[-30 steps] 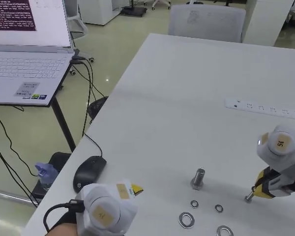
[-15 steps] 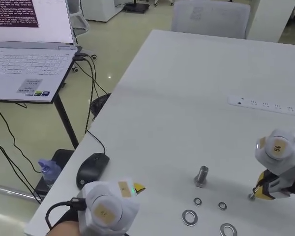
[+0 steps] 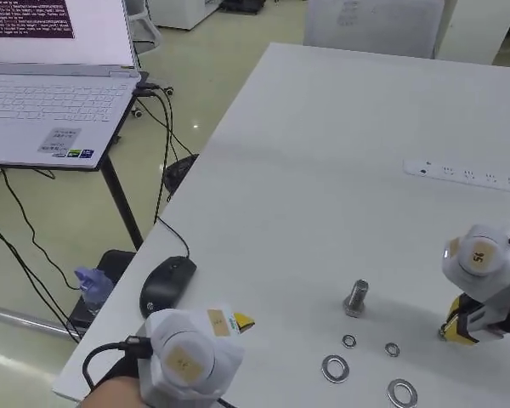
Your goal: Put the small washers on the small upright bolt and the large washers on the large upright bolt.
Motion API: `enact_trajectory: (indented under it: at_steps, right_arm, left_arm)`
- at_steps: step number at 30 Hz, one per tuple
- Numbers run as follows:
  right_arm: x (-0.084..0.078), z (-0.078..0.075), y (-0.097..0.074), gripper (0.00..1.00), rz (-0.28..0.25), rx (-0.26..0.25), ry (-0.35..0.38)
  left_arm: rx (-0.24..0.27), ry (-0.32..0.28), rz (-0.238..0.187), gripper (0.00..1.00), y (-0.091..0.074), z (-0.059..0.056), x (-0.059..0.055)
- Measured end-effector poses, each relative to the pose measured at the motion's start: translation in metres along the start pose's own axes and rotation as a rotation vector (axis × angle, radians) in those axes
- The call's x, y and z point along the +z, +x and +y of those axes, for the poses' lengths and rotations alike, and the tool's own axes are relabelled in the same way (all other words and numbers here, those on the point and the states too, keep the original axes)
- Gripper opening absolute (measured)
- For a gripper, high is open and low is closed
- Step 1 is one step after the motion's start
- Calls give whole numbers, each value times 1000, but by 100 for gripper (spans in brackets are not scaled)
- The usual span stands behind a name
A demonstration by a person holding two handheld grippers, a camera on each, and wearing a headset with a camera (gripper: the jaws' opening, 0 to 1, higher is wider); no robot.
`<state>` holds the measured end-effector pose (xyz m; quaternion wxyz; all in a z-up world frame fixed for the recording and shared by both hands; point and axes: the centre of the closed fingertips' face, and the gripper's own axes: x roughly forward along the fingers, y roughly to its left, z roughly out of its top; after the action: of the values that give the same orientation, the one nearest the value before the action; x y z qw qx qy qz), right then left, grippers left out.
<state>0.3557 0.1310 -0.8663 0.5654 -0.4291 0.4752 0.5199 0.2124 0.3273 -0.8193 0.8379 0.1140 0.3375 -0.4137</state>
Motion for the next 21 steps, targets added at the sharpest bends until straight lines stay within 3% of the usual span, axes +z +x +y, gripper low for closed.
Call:
enact_trajectory:
  at_steps: [21]
  right_arm:
    - [0, 1, 7, 13, 3, 3, 7]
  left_arm:
    - [-8, -6, 5, 87, 1, -3, -1]
